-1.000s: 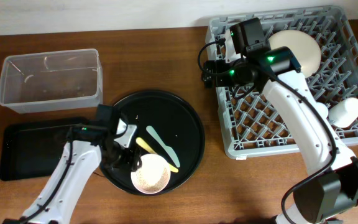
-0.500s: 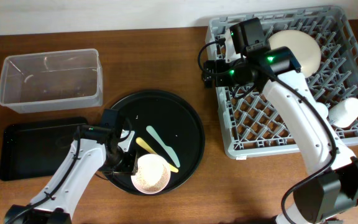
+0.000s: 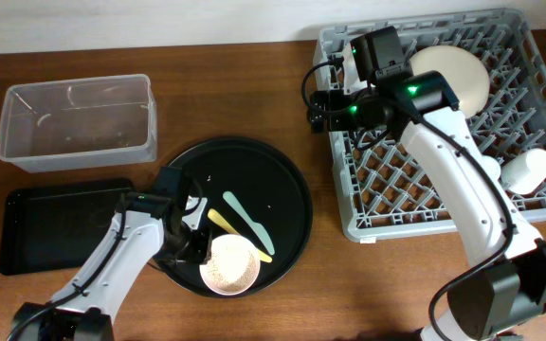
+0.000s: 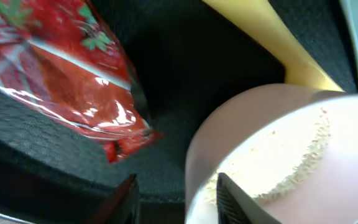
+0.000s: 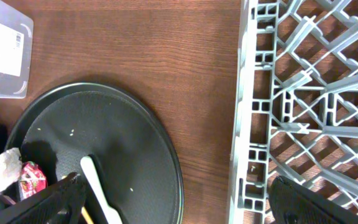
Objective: Sort waste into correct bins and load items into the dishwasher rack
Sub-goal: 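Reach the left gripper to the pink bowl and grasp its rim, then lift the pink bowl left and tip rice onto the black tray, then carry the emptied pink bowl back and set it on the round tray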
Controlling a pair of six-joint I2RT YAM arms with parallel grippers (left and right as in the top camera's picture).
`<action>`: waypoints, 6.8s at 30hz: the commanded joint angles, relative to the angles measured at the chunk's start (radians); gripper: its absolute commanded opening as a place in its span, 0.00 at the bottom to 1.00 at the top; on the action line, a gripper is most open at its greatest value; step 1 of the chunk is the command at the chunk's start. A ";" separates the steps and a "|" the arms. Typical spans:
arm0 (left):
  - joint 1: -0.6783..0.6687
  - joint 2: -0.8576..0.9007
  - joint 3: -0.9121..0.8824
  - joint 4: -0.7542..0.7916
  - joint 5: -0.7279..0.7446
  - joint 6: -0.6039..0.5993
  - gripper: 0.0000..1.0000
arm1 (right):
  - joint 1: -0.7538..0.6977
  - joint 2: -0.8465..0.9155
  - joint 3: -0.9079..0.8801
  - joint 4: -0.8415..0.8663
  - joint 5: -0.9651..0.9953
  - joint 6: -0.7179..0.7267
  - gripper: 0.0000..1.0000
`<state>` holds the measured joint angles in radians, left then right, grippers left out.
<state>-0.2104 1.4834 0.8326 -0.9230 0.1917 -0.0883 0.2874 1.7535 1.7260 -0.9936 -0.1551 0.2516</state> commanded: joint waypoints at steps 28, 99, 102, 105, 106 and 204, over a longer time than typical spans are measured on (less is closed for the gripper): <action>-0.004 0.053 0.104 -0.087 0.066 -0.065 0.01 | -0.008 -0.008 0.008 0.003 0.010 0.000 0.98; 0.467 0.142 0.176 0.246 -1.458 0.084 0.01 | -0.172 -0.008 0.008 -0.072 -0.025 0.000 0.98; 0.465 0.145 0.176 0.280 -1.469 0.129 0.00 | -0.172 -0.008 0.008 -0.072 -0.025 0.000 0.98; 0.459 0.146 0.176 0.296 -1.547 0.137 0.00 | -0.172 -0.008 0.008 -0.073 -0.025 0.000 0.98; 0.450 0.146 0.176 0.311 -1.578 0.152 0.01 | -0.172 -0.008 0.008 -0.073 -0.025 0.000 0.98; -0.045 0.101 0.343 0.397 -0.320 0.037 0.78 | -0.055 0.034 -0.064 -0.103 -0.112 -0.079 1.00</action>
<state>-0.2626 1.6794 1.0618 -0.4549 -0.0299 -0.0509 0.1619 1.7550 1.7096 -1.1172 -0.2356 0.1982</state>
